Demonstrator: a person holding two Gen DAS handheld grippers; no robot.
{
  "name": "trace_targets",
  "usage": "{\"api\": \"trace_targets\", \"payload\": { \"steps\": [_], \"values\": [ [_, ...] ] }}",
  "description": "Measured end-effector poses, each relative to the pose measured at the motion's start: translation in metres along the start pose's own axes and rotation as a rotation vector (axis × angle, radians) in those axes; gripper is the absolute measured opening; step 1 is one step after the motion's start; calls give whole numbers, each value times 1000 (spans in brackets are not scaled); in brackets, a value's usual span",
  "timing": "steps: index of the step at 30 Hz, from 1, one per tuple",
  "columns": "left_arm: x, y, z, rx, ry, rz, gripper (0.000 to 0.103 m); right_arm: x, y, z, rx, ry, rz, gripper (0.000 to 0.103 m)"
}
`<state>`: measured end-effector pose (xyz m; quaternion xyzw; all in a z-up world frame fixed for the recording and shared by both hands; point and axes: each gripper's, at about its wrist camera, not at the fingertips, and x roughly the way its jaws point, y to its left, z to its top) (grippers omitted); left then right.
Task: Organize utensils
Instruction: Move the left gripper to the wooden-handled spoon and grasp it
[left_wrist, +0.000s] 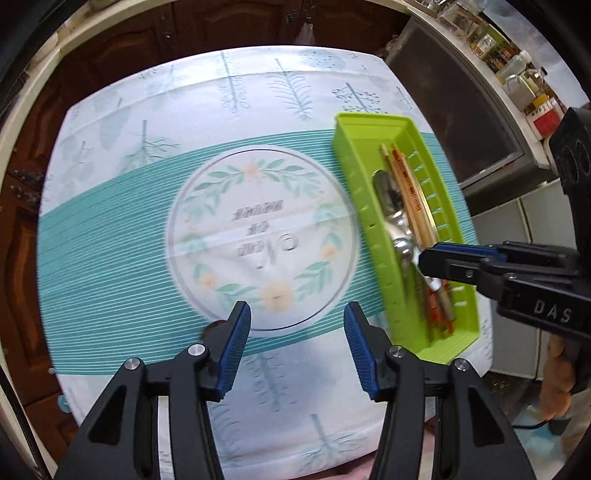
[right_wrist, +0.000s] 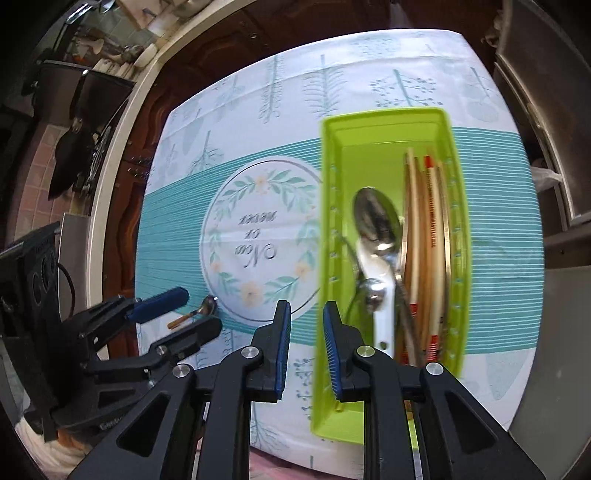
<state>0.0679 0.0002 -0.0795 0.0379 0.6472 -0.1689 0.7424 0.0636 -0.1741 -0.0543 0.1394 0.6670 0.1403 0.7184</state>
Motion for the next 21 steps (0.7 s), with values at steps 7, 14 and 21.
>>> {"api": "trace_targets", "payload": {
  "steps": [7,14,21],
  "values": [
    [-7,40,-18,37,11,31,52,18,40,-17,-20,9,12,19],
    [3,62,-34,89,39,49,56,49,67,-29,-36,0,-24,27],
    [32,83,-49,179,129,55,56,83,79,-42,-38,26,-47,28]
  ]
}}
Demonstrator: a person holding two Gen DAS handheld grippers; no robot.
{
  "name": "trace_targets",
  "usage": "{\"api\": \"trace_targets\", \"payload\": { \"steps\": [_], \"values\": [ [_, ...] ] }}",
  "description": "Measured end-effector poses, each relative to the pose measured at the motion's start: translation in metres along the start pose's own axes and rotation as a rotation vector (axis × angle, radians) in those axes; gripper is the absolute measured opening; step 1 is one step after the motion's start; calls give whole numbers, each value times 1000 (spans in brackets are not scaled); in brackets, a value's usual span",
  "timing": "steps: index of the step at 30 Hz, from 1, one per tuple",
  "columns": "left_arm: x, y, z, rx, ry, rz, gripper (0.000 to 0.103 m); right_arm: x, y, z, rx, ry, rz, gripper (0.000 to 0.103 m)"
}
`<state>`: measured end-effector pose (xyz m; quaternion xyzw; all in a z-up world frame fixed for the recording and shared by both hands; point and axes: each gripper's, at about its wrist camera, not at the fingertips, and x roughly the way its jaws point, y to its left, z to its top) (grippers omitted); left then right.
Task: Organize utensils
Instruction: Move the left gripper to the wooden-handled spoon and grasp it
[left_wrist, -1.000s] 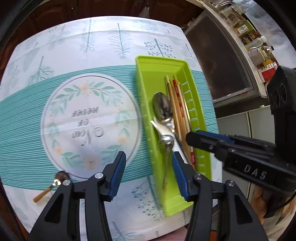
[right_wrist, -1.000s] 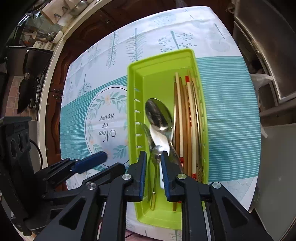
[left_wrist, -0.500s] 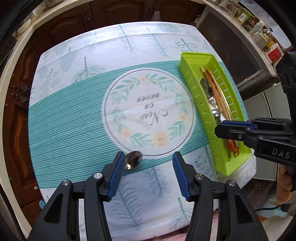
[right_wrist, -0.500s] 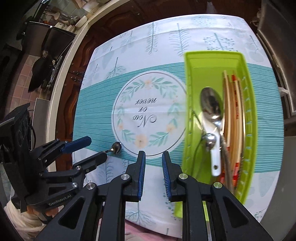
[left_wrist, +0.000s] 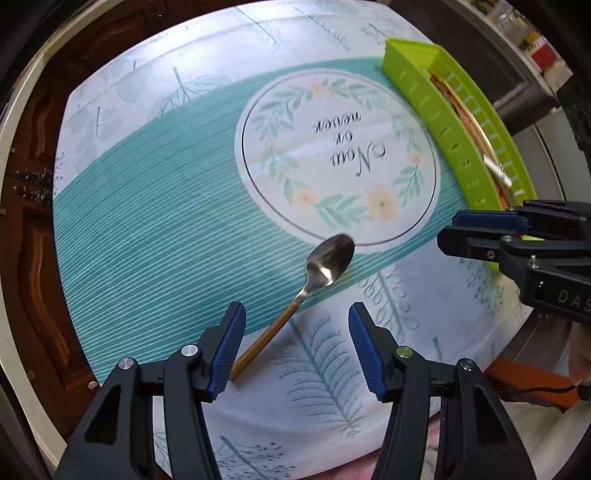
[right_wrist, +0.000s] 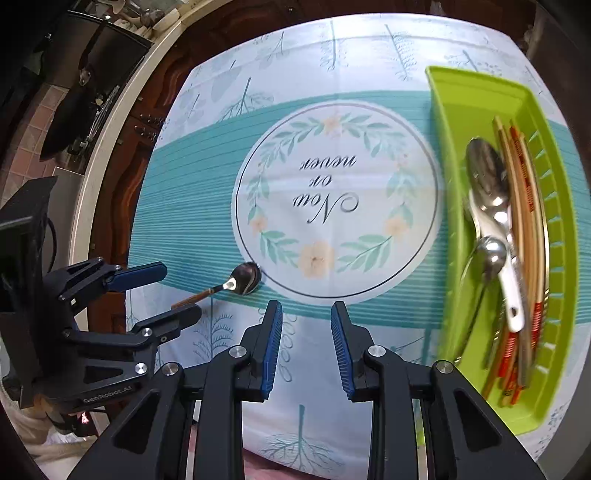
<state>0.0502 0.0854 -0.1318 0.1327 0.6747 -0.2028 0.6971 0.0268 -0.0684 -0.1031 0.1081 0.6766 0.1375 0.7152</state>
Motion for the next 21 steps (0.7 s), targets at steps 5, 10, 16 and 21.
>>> {"api": "trace_targets", "payload": {
  "steps": [5,10,16,21],
  "values": [
    [18,7,-2,71,34,-4,48,21,4,-7,48,8,5,28],
    [32,10,3,120,70,-15,33,36,9,-12,88,15,14,28],
    [42,3,10,202,90,-20,28,45,11,-16,136,1,21,28],
    [46,-8,14,257,110,-15,10,44,8,-19,167,-14,25,28]
  ]
}}
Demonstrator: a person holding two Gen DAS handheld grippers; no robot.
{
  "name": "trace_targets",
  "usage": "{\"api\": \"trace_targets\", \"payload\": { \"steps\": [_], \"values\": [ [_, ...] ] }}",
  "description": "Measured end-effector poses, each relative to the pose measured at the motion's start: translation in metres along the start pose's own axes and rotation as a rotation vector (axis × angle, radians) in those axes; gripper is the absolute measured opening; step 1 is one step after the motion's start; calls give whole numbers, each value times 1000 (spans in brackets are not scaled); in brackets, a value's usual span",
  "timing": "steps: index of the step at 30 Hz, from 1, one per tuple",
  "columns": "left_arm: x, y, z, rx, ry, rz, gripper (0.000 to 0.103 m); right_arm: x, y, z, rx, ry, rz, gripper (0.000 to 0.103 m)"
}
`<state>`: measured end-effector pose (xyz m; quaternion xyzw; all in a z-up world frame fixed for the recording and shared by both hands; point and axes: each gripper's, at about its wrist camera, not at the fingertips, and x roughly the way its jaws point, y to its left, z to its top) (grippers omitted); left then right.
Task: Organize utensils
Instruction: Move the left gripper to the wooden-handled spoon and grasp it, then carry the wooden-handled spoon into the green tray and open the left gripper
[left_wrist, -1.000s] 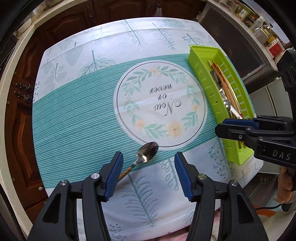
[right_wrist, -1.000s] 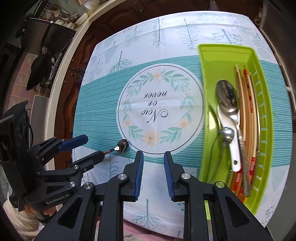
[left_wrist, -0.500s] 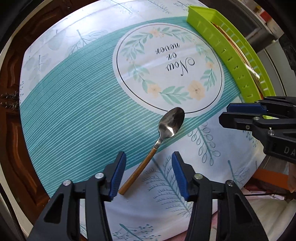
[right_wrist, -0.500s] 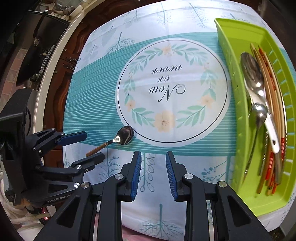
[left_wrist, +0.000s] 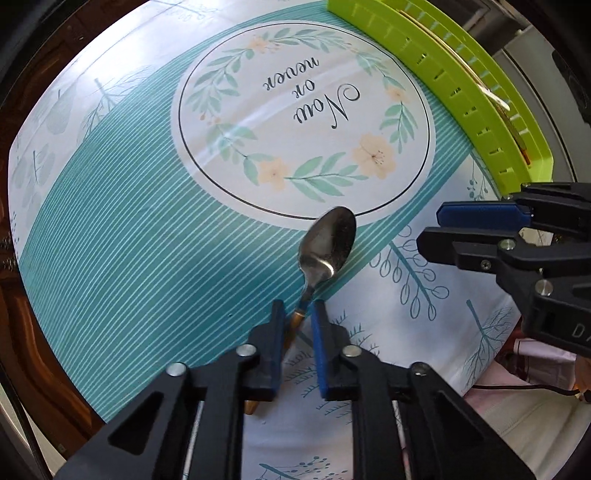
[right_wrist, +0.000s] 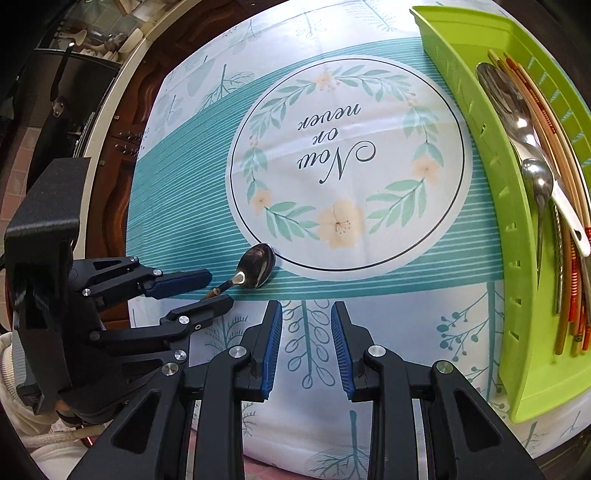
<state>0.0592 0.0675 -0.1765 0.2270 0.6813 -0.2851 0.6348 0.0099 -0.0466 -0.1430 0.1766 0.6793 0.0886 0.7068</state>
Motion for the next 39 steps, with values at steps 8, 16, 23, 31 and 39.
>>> {"api": "trace_targets", "payload": {
  "steps": [8,16,23,31,39],
  "values": [
    [2,-4,1,-24,19,-27,4,-9,-12,-5,35,-21,3,28],
    [-9,2,-8,-145,0,-110,4,-20,-17,-12,29,-36,6,28],
    [-49,-16,13,-218,-65,-180,4,-44,-25,-18,14,-64,5,28],
    [-93,-62,57,-299,-156,-247,4,-96,-64,-19,46,-136,-6,28],
    [-95,-109,106,-360,-205,-281,4,-138,-121,-10,86,-171,-65,28]
  ]
}}
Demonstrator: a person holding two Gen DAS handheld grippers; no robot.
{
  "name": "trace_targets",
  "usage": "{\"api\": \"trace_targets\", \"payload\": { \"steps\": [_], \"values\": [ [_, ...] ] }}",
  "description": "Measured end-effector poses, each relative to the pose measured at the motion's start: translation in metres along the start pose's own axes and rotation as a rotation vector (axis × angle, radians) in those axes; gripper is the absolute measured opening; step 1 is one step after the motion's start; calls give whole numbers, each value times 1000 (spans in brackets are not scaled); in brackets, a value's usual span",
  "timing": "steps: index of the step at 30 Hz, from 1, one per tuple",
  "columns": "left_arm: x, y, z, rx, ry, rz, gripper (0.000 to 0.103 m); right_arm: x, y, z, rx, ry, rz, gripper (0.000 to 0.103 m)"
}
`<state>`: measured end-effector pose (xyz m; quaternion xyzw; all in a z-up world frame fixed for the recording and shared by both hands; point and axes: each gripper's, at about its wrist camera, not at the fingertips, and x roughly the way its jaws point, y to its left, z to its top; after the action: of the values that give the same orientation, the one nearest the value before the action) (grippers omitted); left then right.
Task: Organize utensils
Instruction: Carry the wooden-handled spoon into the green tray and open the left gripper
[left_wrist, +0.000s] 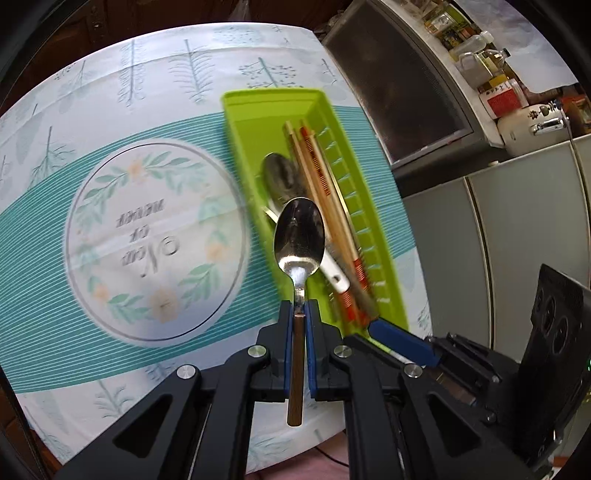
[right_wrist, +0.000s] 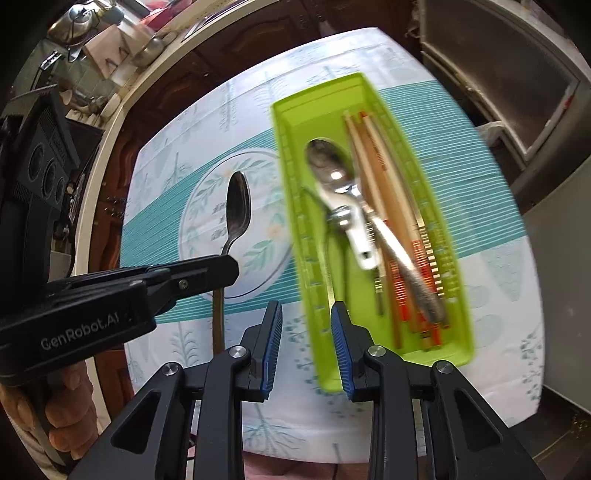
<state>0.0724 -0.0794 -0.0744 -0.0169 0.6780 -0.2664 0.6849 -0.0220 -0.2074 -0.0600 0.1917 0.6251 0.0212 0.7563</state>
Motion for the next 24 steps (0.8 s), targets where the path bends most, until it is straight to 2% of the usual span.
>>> {"api": "trace_targets", "payload": {
  "steps": [4,9,10,12,19,21,24],
  "values": [
    [22,-14,6,-38,-12,17,4,-6,-22,11,-20,9,-32,28],
    [45,-17,2,-67,-24,71,5,-3,-37,22,-113,36,-75,28],
    [47,-18,0,-74,-29,83,7,-2,-39,24,-135,46,-78,28],
    [49,-17,-2,-88,-42,91,25,6,-32,22,-160,62,-86,28],
    [34,-22,-19,-95,-137,143,57,17,-25,21,-248,88,-101,28],
    [25,-21,-26,-95,-167,165,71,16,-24,20,-253,86,-99,29],
    [11,-17,-34,-82,-206,209,80,12,-20,18,-255,69,-87,35]
  ]
}}
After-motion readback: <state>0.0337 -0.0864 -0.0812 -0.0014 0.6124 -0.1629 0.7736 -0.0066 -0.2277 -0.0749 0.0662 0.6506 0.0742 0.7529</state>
